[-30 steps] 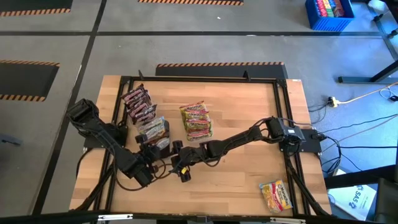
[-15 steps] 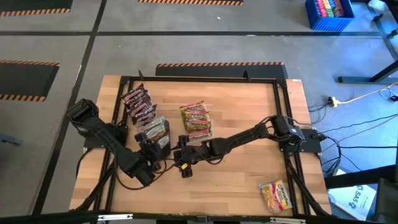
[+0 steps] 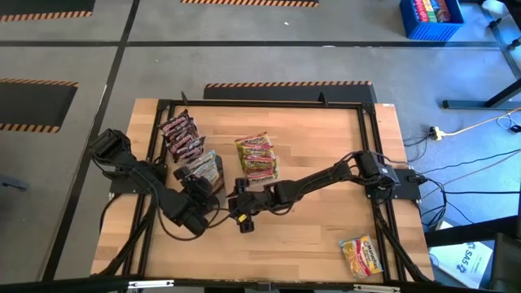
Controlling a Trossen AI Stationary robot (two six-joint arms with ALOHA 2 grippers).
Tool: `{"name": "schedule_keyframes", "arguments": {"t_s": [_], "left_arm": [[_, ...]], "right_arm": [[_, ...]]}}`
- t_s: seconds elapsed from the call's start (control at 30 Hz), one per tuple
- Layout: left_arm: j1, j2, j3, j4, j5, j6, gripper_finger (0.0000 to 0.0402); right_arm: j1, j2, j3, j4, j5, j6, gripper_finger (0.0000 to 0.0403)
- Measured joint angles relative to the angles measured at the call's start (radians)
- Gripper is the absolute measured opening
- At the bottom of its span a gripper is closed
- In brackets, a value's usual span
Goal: Sort Maruchan noodles
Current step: Put the blue noodle pack into the black bin
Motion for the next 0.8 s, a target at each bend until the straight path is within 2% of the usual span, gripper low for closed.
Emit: {"name": "schedule_keyframes", "arguments": {"t_s": [0.23, 0.4, 0.63, 0.8], "left_arm": [[-0.001, 0.000, 0.003, 0.001, 0.000, 0.028, 0.0154], [-0.024, 0.000, 0.024, -0.004, -0.017, 0.043, 0.0154], [-0.057, 0.000, 0.068, -0.001, -0.050, 0.055, 0.0154], [-0.092, 0.000, 0.109, 0.035, -0.060, 0.050, 0.0154]], "right_arm": [[0.046, -0.081, 0.000, -0.088, -0.009, 0.013, 0.0301], [0.116, -0.185, 0.001, -0.273, -0.007, 0.110, 0.0301], [0.279, -0.340, -0.026, -0.615, 0.072, 0.381, 0.0301], [0.447, -0.461, -0.158, -0.785, 0.131, 0.733, 0.0301]]}}
